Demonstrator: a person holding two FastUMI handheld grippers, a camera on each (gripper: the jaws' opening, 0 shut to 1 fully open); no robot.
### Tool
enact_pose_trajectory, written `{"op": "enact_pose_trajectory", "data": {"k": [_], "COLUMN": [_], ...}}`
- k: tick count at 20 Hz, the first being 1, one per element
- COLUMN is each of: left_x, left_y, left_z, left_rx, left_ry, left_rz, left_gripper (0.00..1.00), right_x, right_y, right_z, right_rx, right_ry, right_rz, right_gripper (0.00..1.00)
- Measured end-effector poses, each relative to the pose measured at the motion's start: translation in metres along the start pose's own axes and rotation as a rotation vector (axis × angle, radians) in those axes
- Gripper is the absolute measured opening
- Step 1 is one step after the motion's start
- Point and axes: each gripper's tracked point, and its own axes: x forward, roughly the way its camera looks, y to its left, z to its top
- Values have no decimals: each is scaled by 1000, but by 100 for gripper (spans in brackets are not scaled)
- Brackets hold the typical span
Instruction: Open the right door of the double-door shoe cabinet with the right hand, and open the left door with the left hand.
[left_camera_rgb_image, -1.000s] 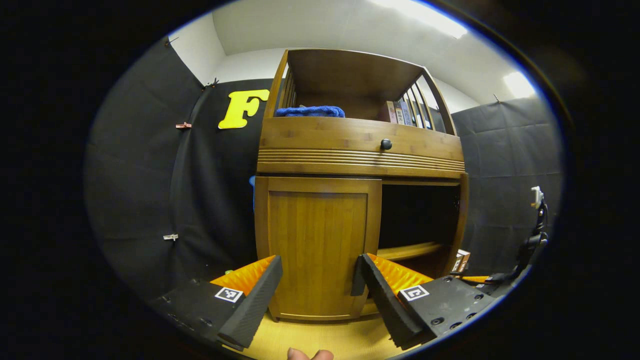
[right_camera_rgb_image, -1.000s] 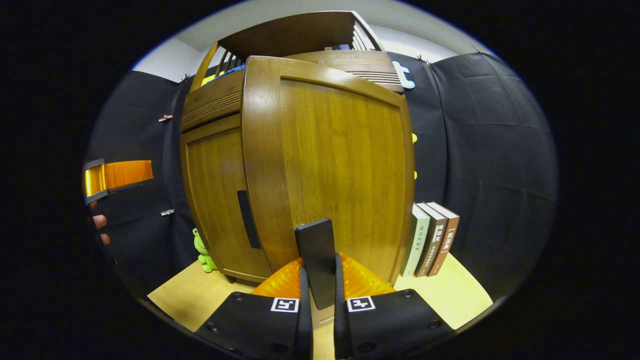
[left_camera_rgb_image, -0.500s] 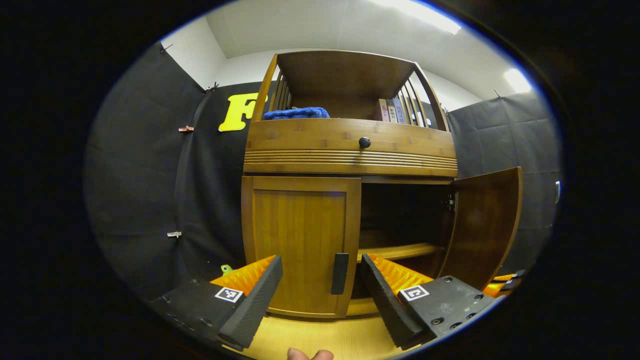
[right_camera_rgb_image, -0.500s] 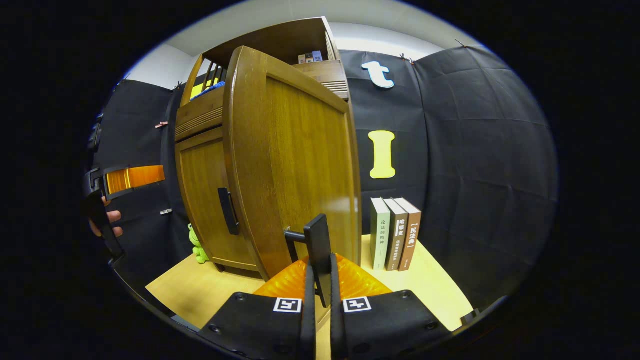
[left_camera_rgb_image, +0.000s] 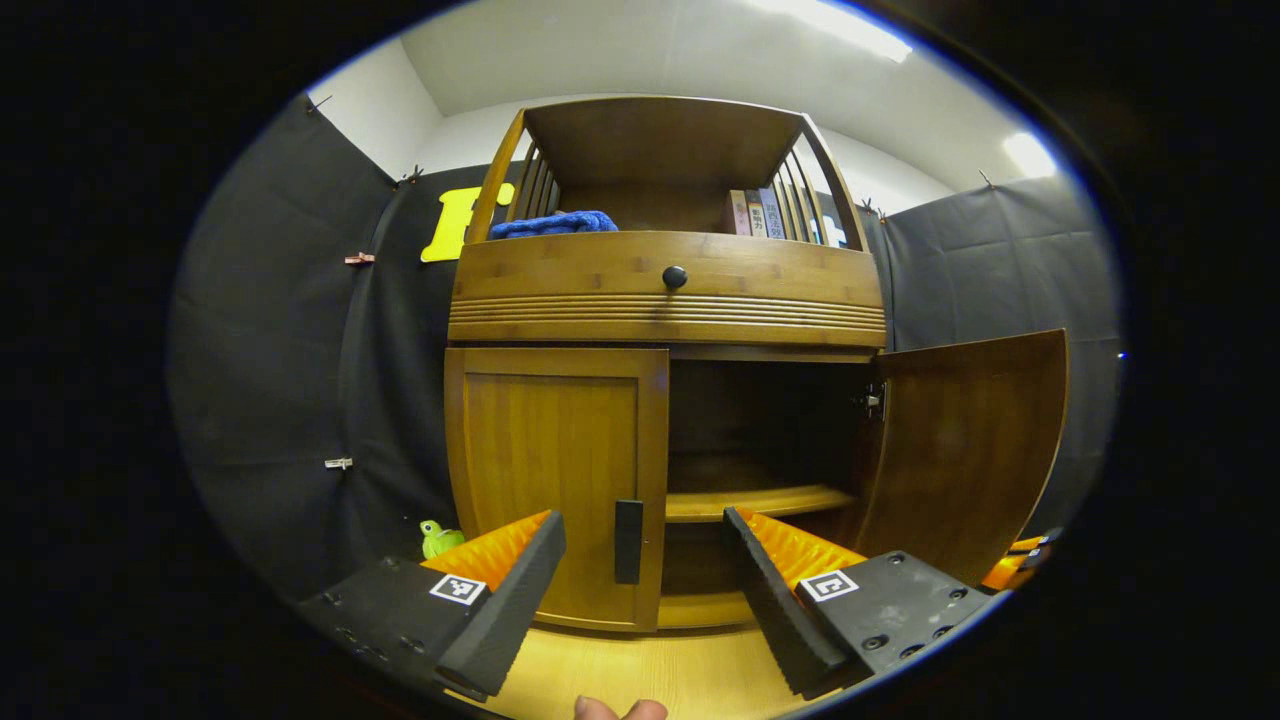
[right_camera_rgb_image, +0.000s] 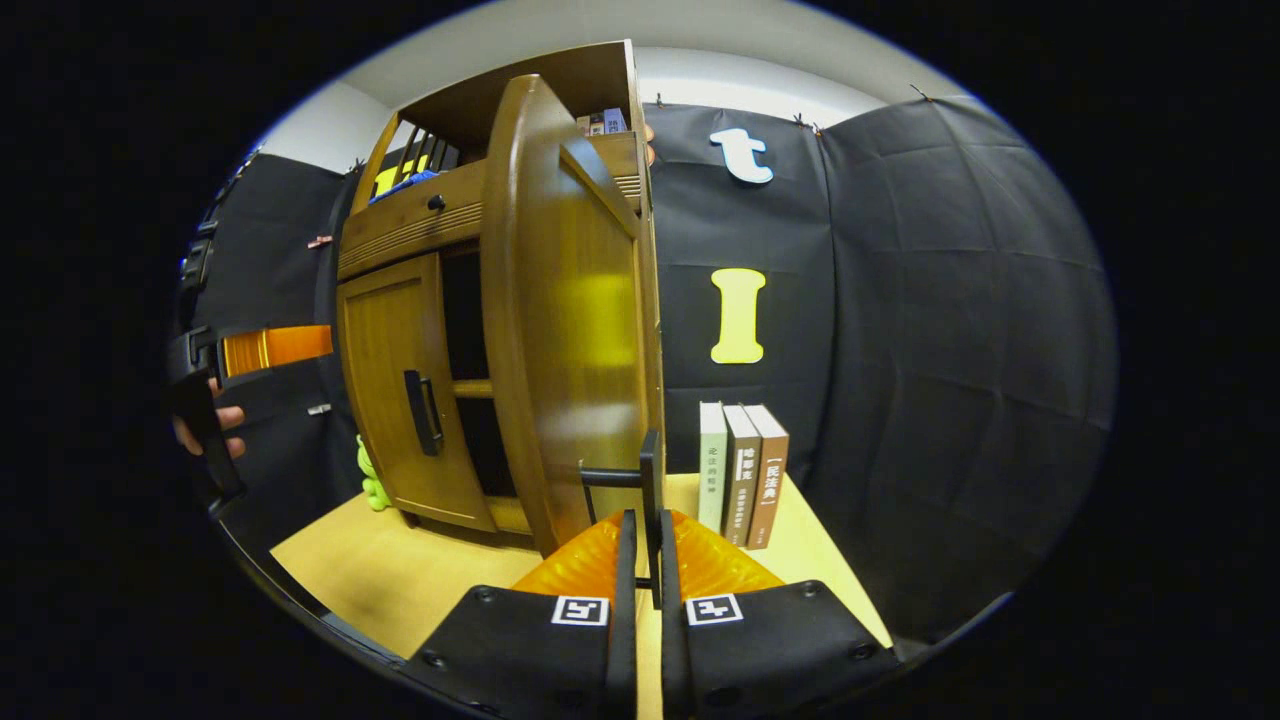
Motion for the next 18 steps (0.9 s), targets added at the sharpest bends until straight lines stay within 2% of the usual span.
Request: {"op": "enact_pose_trajectory", "data": {"k": [5, 7, 8, 9, 10, 11, 12, 15, 18], "left_x": [0, 1, 2, 2, 3, 4, 5, 9, 16], "left_y": [-13, -19, -20, -22, -24, -25, -25, -26, -23], "left_z": [1, 2, 2, 2, 0, 0, 0, -2, -7], "left_rx": [10, 17, 18, 16, 14, 15, 17, 24, 25], "left_ry": [2, 1, 3, 6, 10, 9, 8, 12, 15], "left_rz": [-1, -7, -11, -14, -18, -21, -25, -42, -58], "left_gripper": [98, 100, 100, 100, 100, 100, 100, 98, 98], "right_x": [-10, -14, -16, -18, -21, -24, -27, -48, -65], "right_y": [-37, -36, -32, -35, -37, -38, -43, -50, -39], "right_z": [8, 11, 10, 8, 9, 10, 9, 18, 25], "right_rx": [-12, -2, 1, -14, -26, -31, -28, 5, 28], "right_ry": [-24, -34, -28, -22, -23, -18, -11, -38, -74], "right_rz": [-81, -73, -64, -76, -84, -101, -128, -208, -211], "right_gripper": [10, 9, 19, 10, 19, 11, 15, 56, 98]}}
